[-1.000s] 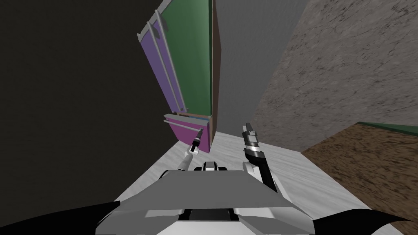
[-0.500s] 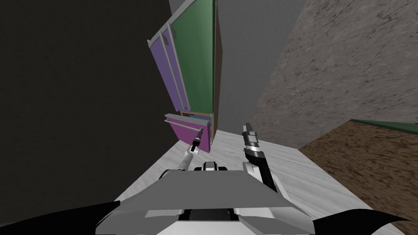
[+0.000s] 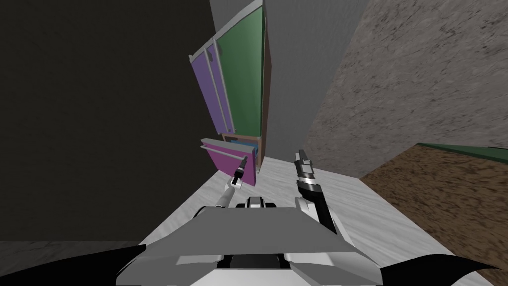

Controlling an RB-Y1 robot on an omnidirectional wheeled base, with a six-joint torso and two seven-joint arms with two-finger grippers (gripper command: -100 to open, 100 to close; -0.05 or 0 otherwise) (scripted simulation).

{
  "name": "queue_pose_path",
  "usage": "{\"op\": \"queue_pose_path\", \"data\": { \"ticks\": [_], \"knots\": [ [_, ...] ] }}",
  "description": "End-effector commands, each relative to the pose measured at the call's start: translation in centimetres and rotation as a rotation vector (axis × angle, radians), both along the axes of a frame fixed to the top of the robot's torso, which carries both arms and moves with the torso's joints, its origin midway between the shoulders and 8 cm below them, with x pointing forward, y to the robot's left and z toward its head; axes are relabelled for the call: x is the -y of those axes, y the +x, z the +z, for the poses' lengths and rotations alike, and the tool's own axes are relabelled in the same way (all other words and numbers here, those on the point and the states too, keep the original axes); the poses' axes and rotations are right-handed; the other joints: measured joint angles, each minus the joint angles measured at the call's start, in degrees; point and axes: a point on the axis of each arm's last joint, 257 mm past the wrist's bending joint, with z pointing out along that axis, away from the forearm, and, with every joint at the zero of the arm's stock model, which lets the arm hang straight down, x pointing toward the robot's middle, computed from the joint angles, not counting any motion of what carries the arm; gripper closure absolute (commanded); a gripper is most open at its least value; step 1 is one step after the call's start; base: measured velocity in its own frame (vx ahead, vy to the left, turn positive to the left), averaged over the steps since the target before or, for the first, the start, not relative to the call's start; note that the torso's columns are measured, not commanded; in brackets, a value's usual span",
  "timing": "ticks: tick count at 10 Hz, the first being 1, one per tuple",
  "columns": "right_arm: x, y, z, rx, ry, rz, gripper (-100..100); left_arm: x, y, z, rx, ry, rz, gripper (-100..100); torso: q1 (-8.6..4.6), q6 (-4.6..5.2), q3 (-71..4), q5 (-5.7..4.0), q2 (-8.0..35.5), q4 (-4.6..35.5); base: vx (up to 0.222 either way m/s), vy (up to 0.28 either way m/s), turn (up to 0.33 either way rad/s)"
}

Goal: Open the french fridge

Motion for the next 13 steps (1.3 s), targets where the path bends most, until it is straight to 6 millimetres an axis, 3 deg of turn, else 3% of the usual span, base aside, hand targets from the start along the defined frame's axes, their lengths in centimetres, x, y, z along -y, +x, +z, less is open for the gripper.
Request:
{"op": "queue_pose_path", "data": {
  "ticks": [1,8,9,10,13],
  "knots": [
    [0.0,0.0,0.0,0.0,0.0,0.0,0,0.3,1.7,1.6,0.0,0.003,-0.003,-100,-0.27,0.18,-0.1,-0.06,-0.16,0.04,-0.061,-0.005,-0.003],
    [0.0,0.0,0.0,0.0,0.0,0.0,0,0.9,5.3,5.6,0.0,0.007,-0.008,-100,-0.39,0.24,0.4,-0.16,0.7,0.62,-0.041,-0.003,0.0],
    [0.0,0.0,0.0,0.0,0.0,0.0,0,0.7,4.5,3.7,-0.028,0.009,-0.005,-100,-0.43,0.21,0.46,-0.21,0.79,0.78,-0.015,0.001,-0.006],
    [0.0,0.0,0.0,0.0,0.0,0.0,0,0.6,4.5,3.3,-0.039,0.009,-0.003,0,-0.47,0.26,0.41,-0.17,0.69,0.59,0.0,0.0,0.0],
    [0.0,0.0,0.0,0.0,0.0,0.0,0,0.4,4.3,2.3,-0.061,0.009,0.001,0,-0.5,0.34,0.14,-0.13,0.27,0.25,0.0,0.0,0.0]
  ]
}}
